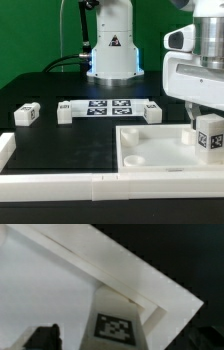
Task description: Assemble one leg
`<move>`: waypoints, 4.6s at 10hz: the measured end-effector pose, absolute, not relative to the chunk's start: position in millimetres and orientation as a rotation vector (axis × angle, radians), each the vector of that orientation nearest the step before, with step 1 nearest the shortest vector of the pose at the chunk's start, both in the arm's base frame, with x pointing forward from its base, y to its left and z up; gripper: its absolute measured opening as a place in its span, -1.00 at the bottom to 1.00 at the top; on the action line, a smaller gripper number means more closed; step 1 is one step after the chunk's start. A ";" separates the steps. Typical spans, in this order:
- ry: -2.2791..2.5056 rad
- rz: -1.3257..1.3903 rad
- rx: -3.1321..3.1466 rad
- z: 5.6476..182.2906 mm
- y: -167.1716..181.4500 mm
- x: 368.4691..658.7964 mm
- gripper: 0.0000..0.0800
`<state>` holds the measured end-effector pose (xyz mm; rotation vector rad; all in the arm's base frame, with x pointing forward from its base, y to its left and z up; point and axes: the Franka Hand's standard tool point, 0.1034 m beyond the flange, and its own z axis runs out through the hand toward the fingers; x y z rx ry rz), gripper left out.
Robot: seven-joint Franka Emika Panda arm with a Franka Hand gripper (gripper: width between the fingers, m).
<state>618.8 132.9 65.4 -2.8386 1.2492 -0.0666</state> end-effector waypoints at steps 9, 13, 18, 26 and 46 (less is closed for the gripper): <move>-0.443 -0.083 -3.131 64.2 126.8 618.9 0.62; -0.360 -0.084 -3.139 64.3 125.8 619.2 -0.28; 0.619 -0.098 -3.081 65.0 124.3 620.7 -0.28; 1.480 -0.101 -2.753 63.7 123.7 619.9 0.15; 0.557 -0.123 -3.111 62.2 122.3 619.3 -0.27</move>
Offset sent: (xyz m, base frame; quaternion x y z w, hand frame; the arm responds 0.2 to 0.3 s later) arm -0.0042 0.0068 -0.0036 -0.0086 -0.0240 -0.2864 0.9578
